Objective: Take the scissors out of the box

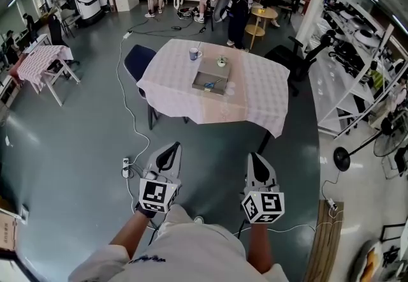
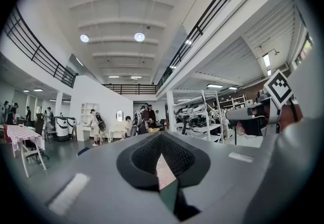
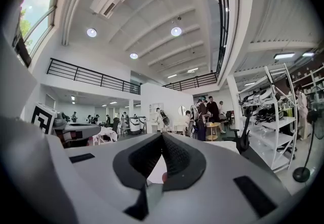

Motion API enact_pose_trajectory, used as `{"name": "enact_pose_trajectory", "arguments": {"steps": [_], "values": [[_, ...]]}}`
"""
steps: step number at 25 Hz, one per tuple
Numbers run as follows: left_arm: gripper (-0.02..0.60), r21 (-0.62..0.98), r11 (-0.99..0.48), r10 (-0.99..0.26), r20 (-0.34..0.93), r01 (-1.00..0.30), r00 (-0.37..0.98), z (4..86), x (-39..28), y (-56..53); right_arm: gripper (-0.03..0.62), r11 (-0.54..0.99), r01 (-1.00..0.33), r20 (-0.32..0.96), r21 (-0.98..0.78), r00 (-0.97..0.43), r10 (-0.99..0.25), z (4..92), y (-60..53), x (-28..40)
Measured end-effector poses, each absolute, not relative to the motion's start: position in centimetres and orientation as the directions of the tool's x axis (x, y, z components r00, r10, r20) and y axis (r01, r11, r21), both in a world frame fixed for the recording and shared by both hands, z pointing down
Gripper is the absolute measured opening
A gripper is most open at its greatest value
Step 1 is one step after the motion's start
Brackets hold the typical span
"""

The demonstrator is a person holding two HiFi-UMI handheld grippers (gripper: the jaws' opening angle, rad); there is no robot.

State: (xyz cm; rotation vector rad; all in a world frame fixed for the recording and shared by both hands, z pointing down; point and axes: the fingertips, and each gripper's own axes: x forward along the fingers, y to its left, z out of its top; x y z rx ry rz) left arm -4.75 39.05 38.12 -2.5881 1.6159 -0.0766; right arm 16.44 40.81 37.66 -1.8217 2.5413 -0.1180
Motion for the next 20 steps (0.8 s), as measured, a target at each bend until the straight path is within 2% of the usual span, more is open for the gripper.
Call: {"name": "enact_pose_trajectory", "arguments": {"steps": [4,20], "values": [[0.003,-0.117,-0.438,-0.897,-0.004,-0.891,0.442,38.2,-4.6,38.9,0.005,0.308,-0.951,0.028,-0.022,-0.309,-0.951,37.7,40.7,16.4],[0.102,-0.131,-0.433,-0.901,0.039,-0.892,0.432,39.2,-5.4,38.0,0.161,0.359,-0.933,0.074,0.018,-0.357,-0.931,38.7,39.7,14.3]]}}
